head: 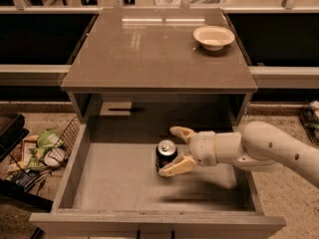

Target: Pick pepsi can from top drawer and place on counter

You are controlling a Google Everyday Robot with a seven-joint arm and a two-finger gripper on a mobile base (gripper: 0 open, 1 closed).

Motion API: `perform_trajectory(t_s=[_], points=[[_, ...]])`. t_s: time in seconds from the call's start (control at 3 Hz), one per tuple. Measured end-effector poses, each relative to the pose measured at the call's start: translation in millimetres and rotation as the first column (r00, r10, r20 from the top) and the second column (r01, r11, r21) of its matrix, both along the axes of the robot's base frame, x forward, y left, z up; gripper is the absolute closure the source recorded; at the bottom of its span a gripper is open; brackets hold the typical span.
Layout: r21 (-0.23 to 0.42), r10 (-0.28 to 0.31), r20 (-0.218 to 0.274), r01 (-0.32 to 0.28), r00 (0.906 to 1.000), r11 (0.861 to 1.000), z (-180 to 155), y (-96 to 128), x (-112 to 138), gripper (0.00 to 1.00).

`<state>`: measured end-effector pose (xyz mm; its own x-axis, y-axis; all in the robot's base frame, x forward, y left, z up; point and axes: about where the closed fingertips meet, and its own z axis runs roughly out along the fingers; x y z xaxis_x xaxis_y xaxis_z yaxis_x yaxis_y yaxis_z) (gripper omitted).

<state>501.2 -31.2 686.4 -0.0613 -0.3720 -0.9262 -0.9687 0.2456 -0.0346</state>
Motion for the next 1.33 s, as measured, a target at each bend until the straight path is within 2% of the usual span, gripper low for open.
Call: perform_trajectory(t_s=[0.33,0.67,1.0,1.33], points=[[0.006,0.000,-0.016,0.000,0.9999,1.000,-18,2,3,0.41],[0.006,0.007,-0.007,-0.007,0.9999,1.000,-6,14,5,0.65],[0.006,0.016,0.038,-0.017,0.9991,1.000,50,21,8,0.88],[-0.004,0.056,0.124,-0.056,0.9907,0.998,149,31,12,1.00]])
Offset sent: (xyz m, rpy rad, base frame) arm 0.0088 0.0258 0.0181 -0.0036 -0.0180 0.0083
